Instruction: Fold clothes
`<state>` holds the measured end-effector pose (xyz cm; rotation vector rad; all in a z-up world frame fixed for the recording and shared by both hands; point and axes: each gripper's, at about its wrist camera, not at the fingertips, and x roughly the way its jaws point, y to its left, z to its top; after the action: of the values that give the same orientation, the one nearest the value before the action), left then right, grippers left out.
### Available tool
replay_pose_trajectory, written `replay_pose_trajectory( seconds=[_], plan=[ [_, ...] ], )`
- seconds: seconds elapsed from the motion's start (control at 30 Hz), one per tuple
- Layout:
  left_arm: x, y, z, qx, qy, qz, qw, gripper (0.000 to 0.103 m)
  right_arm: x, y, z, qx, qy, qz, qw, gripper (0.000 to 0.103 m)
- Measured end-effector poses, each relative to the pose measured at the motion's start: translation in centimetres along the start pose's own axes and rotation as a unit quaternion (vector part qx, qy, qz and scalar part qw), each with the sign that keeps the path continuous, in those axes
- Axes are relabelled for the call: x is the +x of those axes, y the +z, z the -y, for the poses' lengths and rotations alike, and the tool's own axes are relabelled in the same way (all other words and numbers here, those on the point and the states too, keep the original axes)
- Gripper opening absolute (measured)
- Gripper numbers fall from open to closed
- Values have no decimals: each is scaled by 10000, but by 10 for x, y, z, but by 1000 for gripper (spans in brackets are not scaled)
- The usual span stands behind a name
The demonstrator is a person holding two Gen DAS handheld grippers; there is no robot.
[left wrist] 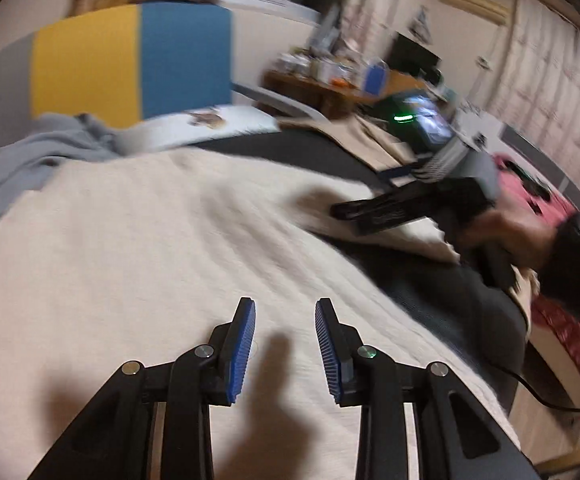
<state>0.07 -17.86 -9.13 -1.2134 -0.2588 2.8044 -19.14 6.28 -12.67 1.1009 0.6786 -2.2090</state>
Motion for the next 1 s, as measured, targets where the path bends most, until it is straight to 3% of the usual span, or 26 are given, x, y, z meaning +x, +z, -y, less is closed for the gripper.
replay_pose_trajectory(
  seconds=[0.03,0.13,0.3,0.5,0.57,0.63,0.73,0.83,0.93,1.0],
  plan=[
    [11,-6,5,-17,-55,-237,9997,31,4,-6,1,-57,-122,37,9999,103],
    [13,-21,5,-135,-158,-224,9995,31,14,-13,31,492,-142,303,9982,103],
    [2,-30,-2,-527,-450,-170,9974,31,36,-9,80,1458,69,189,9891,103],
    [-5,-27,-10,-622,-452,-138,9969,32,30,-4,81,1344,78,221,9906,103],
    [-26,-26,-28,-923,-303,164,9951,33,15,1,71,1081,-136,335,9935,103],
    [-49,-35,-48,-1256,-84,407,9912,34,-20,2,51,775,-120,731,9942,103],
    [-79,-54,-78,-1725,297,651,9824,35,-78,-6,10,500,862,1284,9867,103],
    [-105,-84,-100,-1981,671,669,9756,36,-117,-32,-50,19,2016,1284,9710,103],
    [-126,-114,-110,-2060,1008,599,9715,36,-134,-67,-110,-451,2605,1053,9586,103],
    [-133,-133,-111,-2116,1147,533,9691,36,-136,-88,-138,-665,2601,910,9590,103]
  ],
)
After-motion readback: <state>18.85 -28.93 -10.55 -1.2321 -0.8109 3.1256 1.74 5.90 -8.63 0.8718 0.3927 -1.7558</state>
